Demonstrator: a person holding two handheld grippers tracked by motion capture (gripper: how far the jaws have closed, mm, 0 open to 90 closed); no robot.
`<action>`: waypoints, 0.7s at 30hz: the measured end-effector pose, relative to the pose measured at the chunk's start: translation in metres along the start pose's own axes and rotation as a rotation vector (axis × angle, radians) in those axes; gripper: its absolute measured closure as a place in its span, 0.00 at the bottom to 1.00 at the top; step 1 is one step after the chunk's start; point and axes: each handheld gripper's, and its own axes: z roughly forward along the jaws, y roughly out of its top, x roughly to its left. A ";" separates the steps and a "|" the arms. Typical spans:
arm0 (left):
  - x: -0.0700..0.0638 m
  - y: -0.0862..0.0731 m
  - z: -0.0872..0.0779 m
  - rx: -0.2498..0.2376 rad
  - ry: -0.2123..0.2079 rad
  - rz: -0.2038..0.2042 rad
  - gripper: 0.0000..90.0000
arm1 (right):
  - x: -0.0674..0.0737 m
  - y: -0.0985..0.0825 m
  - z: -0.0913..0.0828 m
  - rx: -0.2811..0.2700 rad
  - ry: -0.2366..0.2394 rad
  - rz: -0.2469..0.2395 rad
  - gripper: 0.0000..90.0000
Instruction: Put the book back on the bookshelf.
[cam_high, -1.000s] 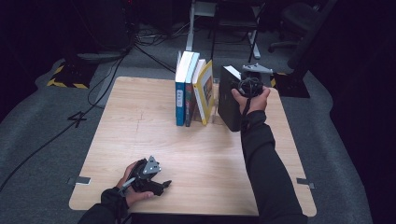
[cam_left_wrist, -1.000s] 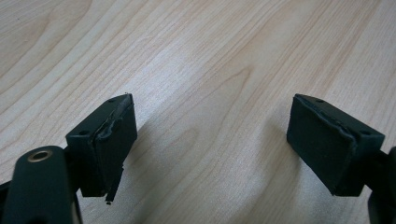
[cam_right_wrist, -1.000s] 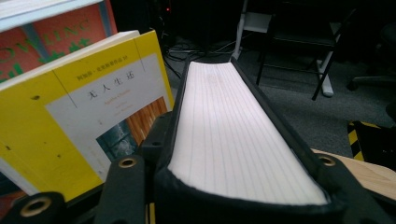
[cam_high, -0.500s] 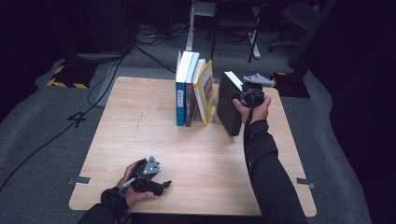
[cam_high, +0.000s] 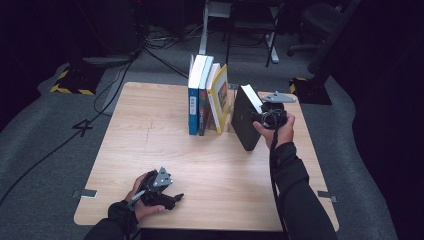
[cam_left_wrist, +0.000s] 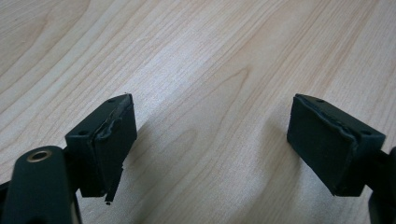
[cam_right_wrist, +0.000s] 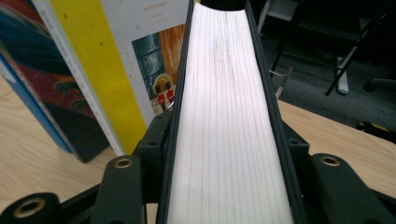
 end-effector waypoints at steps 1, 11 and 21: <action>0.000 0.000 0.000 0.000 0.001 -0.002 0.18 | 0.000 0.000 0.000 0.008 0.003 0.003 0.55; 0.000 0.000 0.000 0.000 0.001 -0.002 0.18 | -0.003 -0.003 0.008 -0.021 0.015 0.034 0.45; 0.000 0.000 0.000 0.000 0.000 0.000 0.18 | -0.004 -0.003 0.009 -0.001 0.013 0.027 0.44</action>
